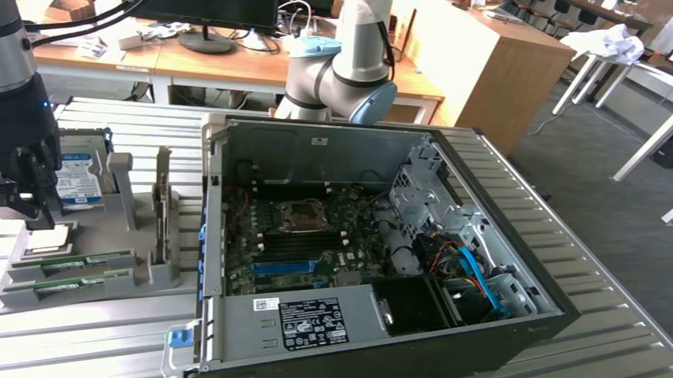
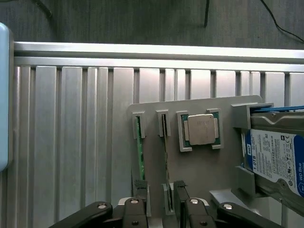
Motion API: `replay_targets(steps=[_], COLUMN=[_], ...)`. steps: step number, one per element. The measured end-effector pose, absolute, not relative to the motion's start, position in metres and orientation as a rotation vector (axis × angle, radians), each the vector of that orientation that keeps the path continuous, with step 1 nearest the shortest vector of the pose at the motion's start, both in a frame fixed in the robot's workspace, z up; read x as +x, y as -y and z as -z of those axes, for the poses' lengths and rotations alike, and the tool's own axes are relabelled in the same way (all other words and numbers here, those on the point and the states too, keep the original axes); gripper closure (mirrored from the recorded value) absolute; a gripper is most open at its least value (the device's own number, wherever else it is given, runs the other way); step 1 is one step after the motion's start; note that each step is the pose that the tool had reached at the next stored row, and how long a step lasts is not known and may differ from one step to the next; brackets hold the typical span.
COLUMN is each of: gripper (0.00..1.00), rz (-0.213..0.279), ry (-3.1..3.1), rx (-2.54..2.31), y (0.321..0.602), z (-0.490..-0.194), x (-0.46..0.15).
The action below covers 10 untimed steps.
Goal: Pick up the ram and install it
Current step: 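Pick up the ram and move it above insertion slot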
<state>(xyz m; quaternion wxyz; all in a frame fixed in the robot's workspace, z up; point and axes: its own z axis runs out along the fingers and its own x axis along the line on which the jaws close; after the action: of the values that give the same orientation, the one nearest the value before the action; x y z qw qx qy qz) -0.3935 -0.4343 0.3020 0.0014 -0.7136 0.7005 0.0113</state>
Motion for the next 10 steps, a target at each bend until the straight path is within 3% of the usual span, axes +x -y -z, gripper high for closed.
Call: replay_targets(steps=[10], gripper=[0.64], rz=[-0.036], ry=[-2.131], rx=[-2.305], y=[0.4358], z=[-0.2989], x=[-0.3936])
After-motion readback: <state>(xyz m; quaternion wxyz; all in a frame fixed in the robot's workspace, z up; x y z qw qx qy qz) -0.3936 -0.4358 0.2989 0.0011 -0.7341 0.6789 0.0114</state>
